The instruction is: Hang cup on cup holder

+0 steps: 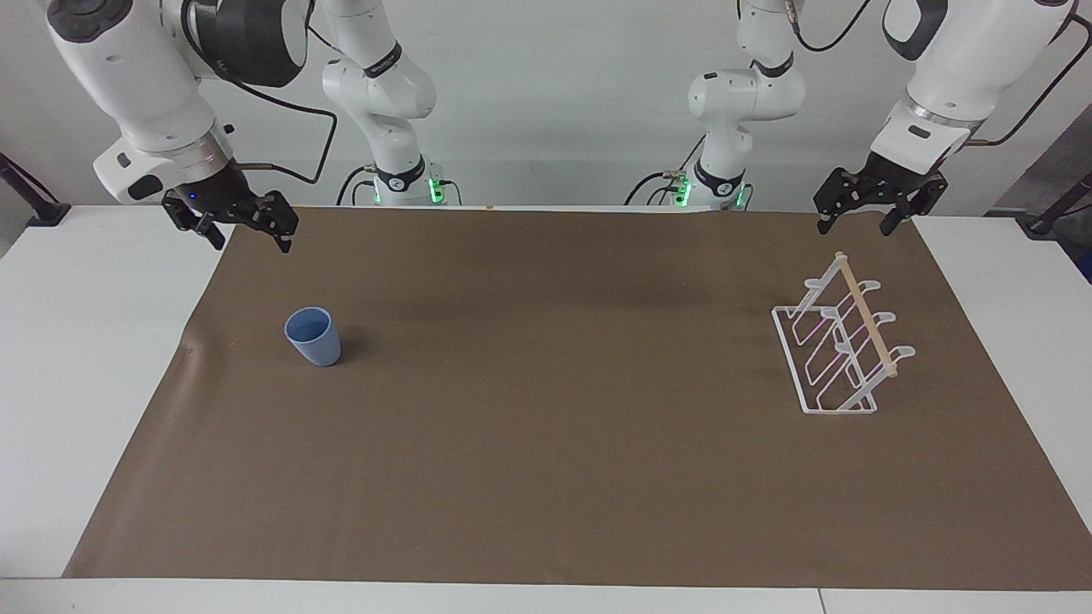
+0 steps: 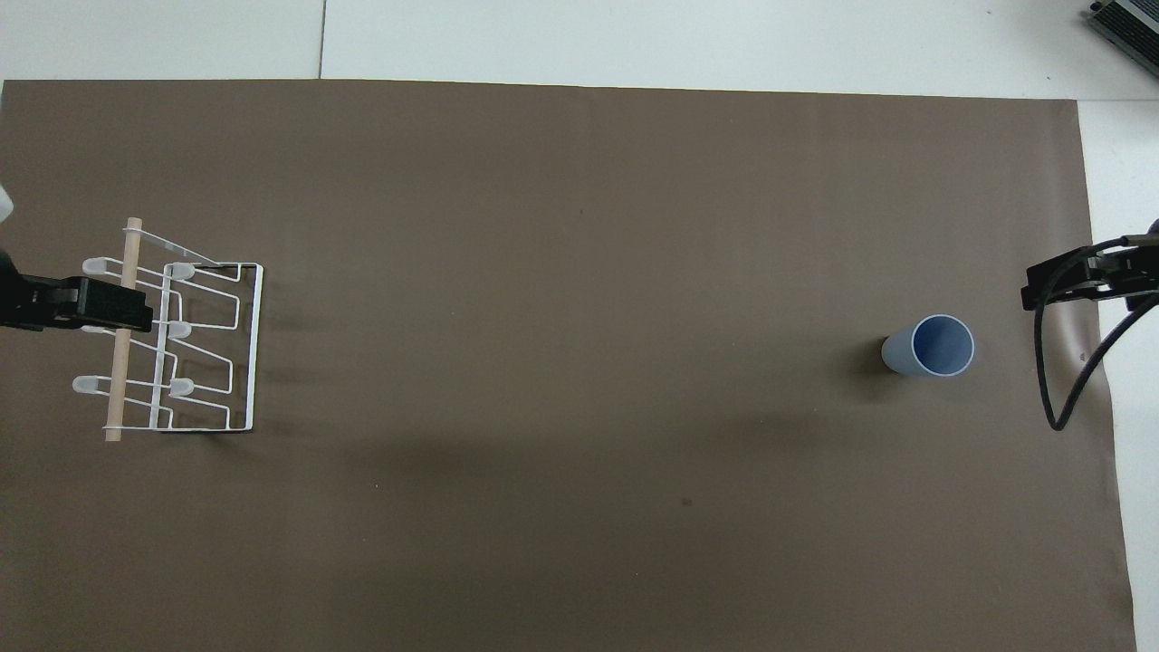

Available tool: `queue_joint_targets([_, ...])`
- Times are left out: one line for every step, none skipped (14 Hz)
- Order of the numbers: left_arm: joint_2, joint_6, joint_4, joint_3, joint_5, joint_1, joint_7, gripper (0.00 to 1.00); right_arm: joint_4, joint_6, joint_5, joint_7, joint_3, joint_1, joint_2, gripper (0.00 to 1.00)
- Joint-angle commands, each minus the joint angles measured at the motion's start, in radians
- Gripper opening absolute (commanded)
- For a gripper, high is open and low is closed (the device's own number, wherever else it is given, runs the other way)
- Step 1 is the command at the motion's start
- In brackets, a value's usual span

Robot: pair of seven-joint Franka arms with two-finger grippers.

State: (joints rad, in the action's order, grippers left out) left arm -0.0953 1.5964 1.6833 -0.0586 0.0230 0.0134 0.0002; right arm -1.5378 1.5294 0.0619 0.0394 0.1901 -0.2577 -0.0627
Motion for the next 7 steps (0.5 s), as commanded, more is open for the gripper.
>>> queue_joint_targets([-0.032, 0.027, 0.041, 0.006, 0.003, 0.004, -0.006, 1.00, -0.027, 0.001, -0.017, -0.015, 0.006, -0.018, 0.024, 1.00])
queue_joint_targets([-0.032, 0.027, 0.041, 0.006, 0.003, 0.004, -0.006, 1.00, -0.027, 0.002, -0.017, -0.016, 0.006, -0.018, 0.024, 1.00])
queue_joint_targets([-0.032, 0.027, 0.041, 0.006, 0.003, 0.004, -0.006, 1.00, -0.027, 0.000, -0.017, -0.015, 0.006, -0.018, 0.024, 1.00])
queue_joint_targets([-0.032, 0.027, 0.041, 0.006, 0.003, 0.004, -0.006, 1.00, -0.027, 0.000, -0.017, -0.013, 0.006, -0.018, 0.024, 1.00])
queue_joint_targets([-0.032, 0.027, 0.041, 0.006, 0.003, 0.004, -0.006, 1.00, -0.027, 0.000, -0.017, -0.012, 0.006, -0.020, 0.024, 1.00])
queue_joint_targets([-0.032, 0.027, 0.041, 0.006, 0.003, 0.004, -0.006, 1.00, -0.027, 0.001, -0.017, -0.010, 0.006, -0.018, 0.024, 1.00])
queue_joint_targets([-0.032, 0.027, 0.042, 0.006, 0.003, 0.004, -0.006, 1.00, -0.027, 0.000, -0.017, -0.006, 0.006, -0.018, 0.024, 1.00])
